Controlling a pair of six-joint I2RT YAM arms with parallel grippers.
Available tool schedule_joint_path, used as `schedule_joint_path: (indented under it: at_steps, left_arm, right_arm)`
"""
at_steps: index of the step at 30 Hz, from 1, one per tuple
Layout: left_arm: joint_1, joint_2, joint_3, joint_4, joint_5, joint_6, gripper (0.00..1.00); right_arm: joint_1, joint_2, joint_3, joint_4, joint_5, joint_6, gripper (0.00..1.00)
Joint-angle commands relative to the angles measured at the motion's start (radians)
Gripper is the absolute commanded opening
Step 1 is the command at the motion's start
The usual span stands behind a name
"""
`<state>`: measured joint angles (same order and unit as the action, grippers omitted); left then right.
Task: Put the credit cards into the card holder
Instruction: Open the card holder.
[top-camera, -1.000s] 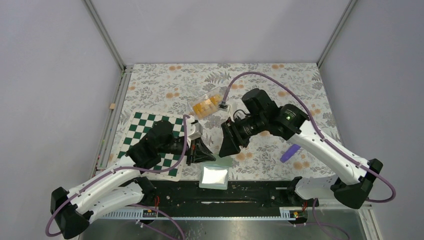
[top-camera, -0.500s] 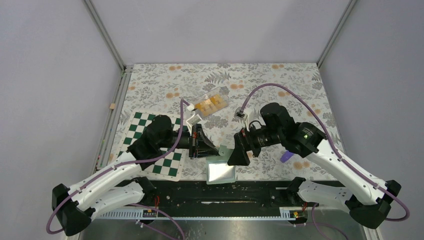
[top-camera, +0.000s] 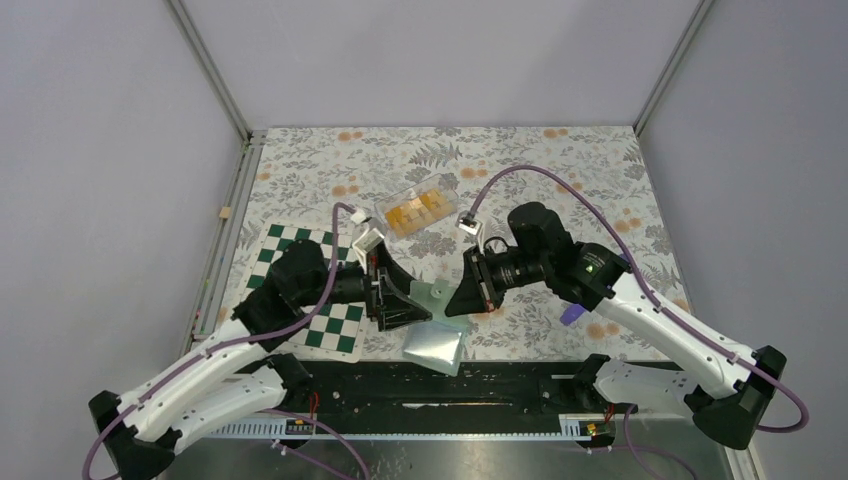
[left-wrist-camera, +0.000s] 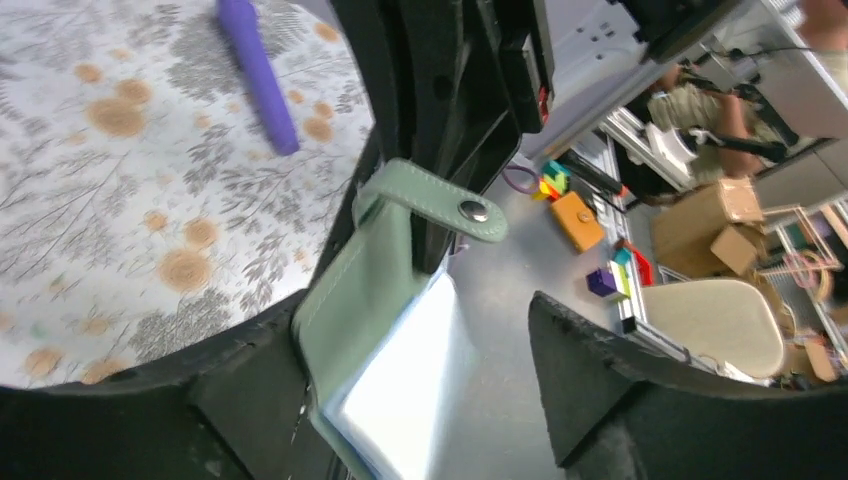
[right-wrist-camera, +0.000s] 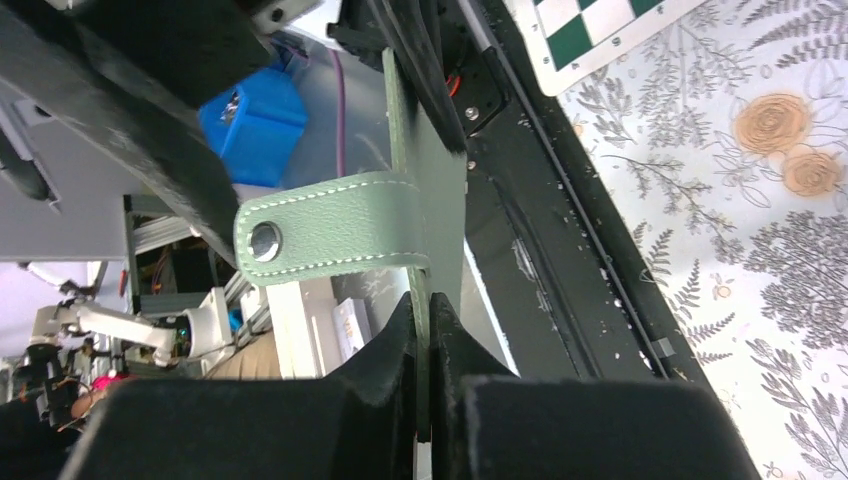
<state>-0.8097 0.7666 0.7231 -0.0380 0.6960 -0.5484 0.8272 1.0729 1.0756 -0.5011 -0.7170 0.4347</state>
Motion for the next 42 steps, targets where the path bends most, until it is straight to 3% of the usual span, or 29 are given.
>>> schedule_joint_path:
  at_steps: [1,5,8,12,27,35,42]
  left_arm:
    - [-0.002,-0.128,0.016,-0.158,-0.274,0.04,0.85]
    - [-0.001,-0.199,-0.004,-0.317,-0.449,0.023,0.99]
    - [-0.002,-0.199,-0.017,-0.415,-0.489,-0.01,0.99]
    - [-0.002,-0.163,-0.044,-0.496,-0.482,-0.04,0.89]
    - [-0.014,-0.125,-0.143,-0.38,-0.363,-0.092,0.69]
    - [-0.033,-0.118,-0.13,-0.285,-0.265,-0.116,0.65]
    - [-0.046,-0.116,-0.111,-0.266,-0.262,-0.11,0.65]
  right_arm:
    - [-0.012,-0.051,-0.023,0.028,0.07,0.011,0.0]
    - [-0.03,-0.082,-0.049,0.02,0.084,0.011,0.0]
    - [-0.039,-0.089,-0.044,0.021,0.078,0.008,0.0]
    - [-0.052,-0.081,-0.039,0.022,0.064,0.014,0.0]
    - [-0.056,-0.055,-0.05,0.028,0.061,0.035,0.0]
    - [-0.057,-0.04,-0.063,0.056,0.046,0.048,0.0]
    - [-0.057,-0.04,-0.069,0.057,0.044,0.053,0.0]
